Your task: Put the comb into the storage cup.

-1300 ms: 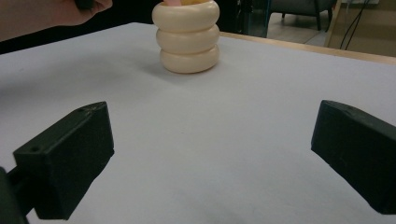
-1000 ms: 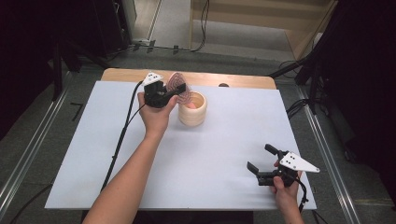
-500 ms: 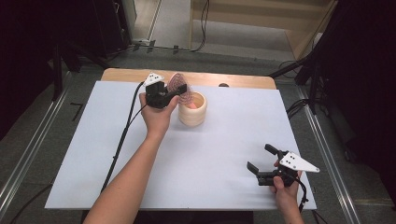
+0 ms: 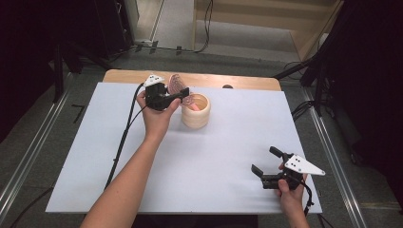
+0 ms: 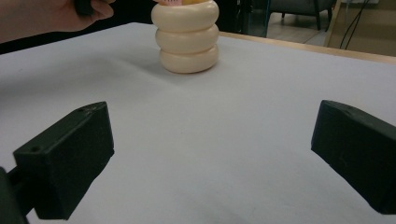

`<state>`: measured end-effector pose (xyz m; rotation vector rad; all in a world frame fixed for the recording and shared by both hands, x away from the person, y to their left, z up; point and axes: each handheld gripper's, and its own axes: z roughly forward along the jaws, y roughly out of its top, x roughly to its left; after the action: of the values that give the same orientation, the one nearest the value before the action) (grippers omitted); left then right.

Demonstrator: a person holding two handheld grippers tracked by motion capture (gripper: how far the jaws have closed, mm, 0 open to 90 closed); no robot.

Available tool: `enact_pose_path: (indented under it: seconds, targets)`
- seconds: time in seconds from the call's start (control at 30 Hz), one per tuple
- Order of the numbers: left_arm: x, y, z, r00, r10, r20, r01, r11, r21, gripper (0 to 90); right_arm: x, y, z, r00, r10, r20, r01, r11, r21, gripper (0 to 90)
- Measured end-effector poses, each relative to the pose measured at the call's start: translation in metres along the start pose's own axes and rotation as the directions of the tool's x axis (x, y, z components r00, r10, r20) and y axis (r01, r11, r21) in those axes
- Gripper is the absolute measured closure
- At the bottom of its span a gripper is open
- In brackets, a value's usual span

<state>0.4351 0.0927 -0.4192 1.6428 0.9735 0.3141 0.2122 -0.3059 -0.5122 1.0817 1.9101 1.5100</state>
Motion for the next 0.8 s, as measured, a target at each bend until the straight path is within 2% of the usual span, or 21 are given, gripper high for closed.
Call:
enact_pose_path:
  seconds: [0.1,0.13,0.23,0.27,0.33,0.4,0.47,0.57,0.8]
  targets:
    - [-0.001,0.002,-0.004,0.9999,0.014,0.008,-0.014,0.9998,-0.013,25.5,0.0,0.0,0.0,1.0,-0.001,0.0,0.001,1.0,0.0,0.0]
    - [-0.001,0.002,-0.005,0.9998,0.018,0.013,-0.018,0.9997,-0.015,25.5,0.0,0.0,0.0,1.0,-0.001,0.0,0.001,1.0,0.0,0.0]
    - [-0.003,0.004,-0.011,0.9992,0.034,0.023,-0.033,0.9991,-0.025,11.4,0.0,0.0,0.0,1.0,-0.001,0.002,0.001,1.0,0.001,0.0]
    - [-0.003,0.004,-0.011,0.9992,0.034,0.023,-0.033,0.9991,-0.025,8.9,0.0,0.0,0.0,1.0,-0.001,0.002,0.001,1.0,0.001,0.0]
    - [-0.005,0.003,-0.014,0.9982,0.059,0.009,-0.059,0.998,-0.023,0.0,0.0,0.0,0.0,1.0,-0.001,0.001,0.001,1.0,0.002,0.0]
    - [-0.004,0.001,-0.018,0.9967,0.079,0.022,-0.078,0.9966,-0.028,0.0,0.0,0.0,0.0,1.0,-0.003,0.002,0.003,1.0,0.002,0.0]
    - [-0.004,-0.001,-0.021,0.9959,0.089,0.017,-0.088,0.9957,-0.029,0.0,0.0,0.0,0.0,1.0,-0.003,0.002,0.003,1.0,0.003,0.0]
    - [-0.001,-0.003,-0.026,0.9964,0.082,0.022,-0.081,0.9963,-0.028,0.0,0.0,0.0,0.001,1.0,-0.005,0.003,0.005,1.0,0.004,0.0]
    - [0.001,-0.009,-0.038,0.9948,0.099,0.023,-0.098,0.9943,-0.042,0.0,0.001,0.0,0.001,1.0,-0.007,0.003,0.007,1.0,0.008,0.0]
